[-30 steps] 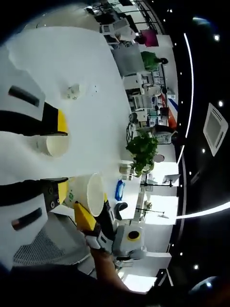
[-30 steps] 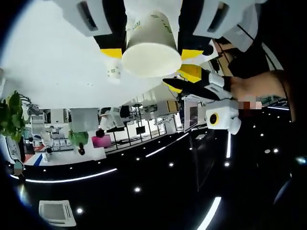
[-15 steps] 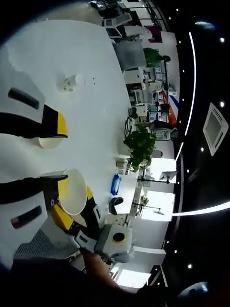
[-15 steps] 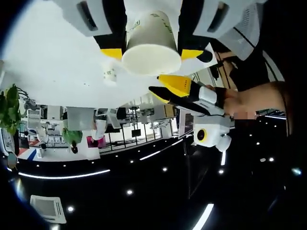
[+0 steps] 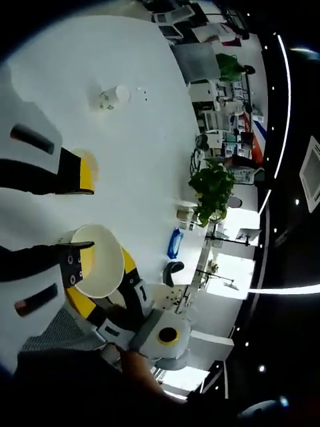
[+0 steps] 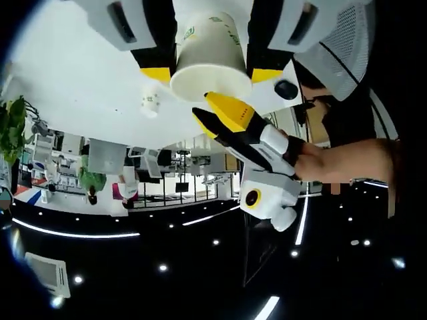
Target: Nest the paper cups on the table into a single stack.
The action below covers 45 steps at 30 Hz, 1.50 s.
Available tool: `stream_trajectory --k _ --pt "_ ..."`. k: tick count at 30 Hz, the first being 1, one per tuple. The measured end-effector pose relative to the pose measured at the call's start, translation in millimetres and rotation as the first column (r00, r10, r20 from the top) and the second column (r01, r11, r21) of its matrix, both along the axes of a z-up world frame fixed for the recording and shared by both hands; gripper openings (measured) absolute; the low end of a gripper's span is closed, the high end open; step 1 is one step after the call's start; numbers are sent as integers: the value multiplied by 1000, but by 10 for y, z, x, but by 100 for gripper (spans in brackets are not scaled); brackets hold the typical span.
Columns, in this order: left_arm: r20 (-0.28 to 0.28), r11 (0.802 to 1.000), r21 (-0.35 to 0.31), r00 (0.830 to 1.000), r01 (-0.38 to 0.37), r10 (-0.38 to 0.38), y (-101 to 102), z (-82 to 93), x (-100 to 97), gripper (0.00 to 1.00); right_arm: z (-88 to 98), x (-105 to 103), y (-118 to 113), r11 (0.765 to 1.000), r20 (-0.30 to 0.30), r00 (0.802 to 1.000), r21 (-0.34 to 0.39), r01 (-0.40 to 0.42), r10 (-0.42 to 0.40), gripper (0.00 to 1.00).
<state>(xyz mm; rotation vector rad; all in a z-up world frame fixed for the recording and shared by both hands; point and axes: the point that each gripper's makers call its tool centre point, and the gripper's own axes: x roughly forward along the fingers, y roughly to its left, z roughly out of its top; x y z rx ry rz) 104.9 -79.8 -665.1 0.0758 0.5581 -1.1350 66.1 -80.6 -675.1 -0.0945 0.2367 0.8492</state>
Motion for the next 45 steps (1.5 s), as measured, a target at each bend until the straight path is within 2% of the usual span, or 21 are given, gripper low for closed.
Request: stream_trajectory --k 6,9,11,15,18,24,27,31,40,45 --pt "-39 1000 11 999 24 -24 -43 -78 -7 20 0 -5 15 1000 9 1000 -11 -8 8 39" --pt "-107 999 12 994 36 -35 -51 -170 -19 20 -26 -15 22 999 18 1000 -36 -16 16 39" --pt "-142 998 15 989 53 -51 -62 -207 -35 17 -38 -21 18 998 33 999 -56 -21 22 38" --pt "-138 997 30 988 75 -71 -85 -215 -60 5 -63 -29 15 996 47 998 -84 -28 32 38" --pt "-137 995 53 987 90 -82 -93 -250 -84 2 -91 -28 9 995 44 999 -91 -28 32 38" --pt "-169 996 56 984 68 -58 -71 -259 -85 0 -148 -32 -1 994 30 999 -102 -27 30 40" --pt "-194 999 39 981 23 -15 -47 -221 -25 0 -180 -26 -16 995 16 1000 -99 -19 21 43" --pt "-224 1000 7 975 -8 9 -40 -152 22 0 -195 -8 -48 997 0 1000 -79 3 -3 57" --pt "-198 999 6 979 -44 44 41 -80 154 0 -319 -40 -169 996 -22 998 -73 52 -54 77" --pt "-185 996 2 979 -91 89 108 -29 288 0 -371 -46 -252 995 -34 996 -70 77 -79 85"
